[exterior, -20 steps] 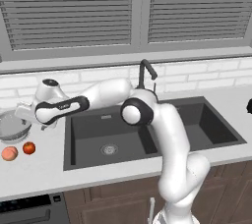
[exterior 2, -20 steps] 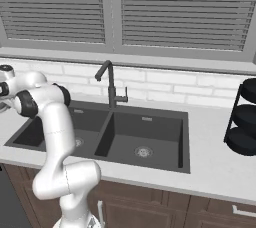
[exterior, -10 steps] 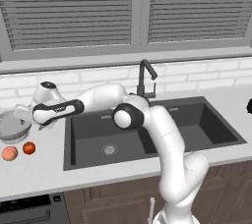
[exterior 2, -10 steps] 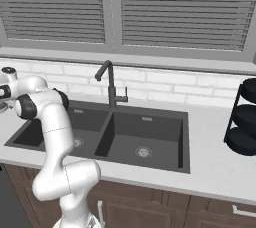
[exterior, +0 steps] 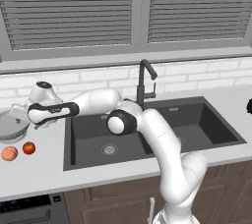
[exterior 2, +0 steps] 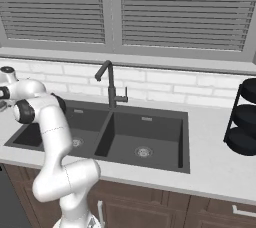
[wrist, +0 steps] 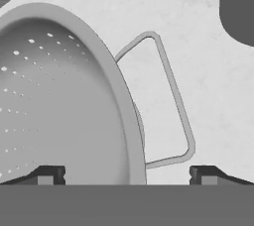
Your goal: Put the colander in the sink, put the apple, peach in the colander, and turn on the sink faucet and pour water over the colander.
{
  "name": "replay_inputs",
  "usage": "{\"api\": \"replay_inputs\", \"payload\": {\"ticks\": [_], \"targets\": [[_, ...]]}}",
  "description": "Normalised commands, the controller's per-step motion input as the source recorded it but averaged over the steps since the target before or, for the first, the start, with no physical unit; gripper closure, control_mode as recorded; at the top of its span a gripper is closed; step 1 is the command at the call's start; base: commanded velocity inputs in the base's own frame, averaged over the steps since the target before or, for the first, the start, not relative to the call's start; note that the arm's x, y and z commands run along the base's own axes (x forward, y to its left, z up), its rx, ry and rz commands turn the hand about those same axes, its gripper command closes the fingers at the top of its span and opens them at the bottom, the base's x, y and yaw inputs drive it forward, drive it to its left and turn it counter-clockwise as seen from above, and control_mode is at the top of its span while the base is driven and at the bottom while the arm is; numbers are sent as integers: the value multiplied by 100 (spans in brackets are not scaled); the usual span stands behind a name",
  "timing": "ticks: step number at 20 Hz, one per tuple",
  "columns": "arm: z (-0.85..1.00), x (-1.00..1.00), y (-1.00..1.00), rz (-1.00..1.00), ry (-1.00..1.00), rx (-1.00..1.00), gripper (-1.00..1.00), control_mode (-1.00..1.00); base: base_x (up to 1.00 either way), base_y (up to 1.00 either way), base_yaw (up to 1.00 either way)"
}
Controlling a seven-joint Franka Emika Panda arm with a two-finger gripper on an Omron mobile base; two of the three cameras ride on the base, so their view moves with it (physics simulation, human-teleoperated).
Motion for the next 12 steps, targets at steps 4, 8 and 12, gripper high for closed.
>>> {"api": "replay_inputs", "payload": {"ticks": [4,8,12], "targets": [[-2,0,9,0,0,0,-100,-100,0,0,0],[0,0,0,0,0,0,-100,-100,0,0,0],[0,0,0,0,0,0,-100,-100,0,0,0]]}}
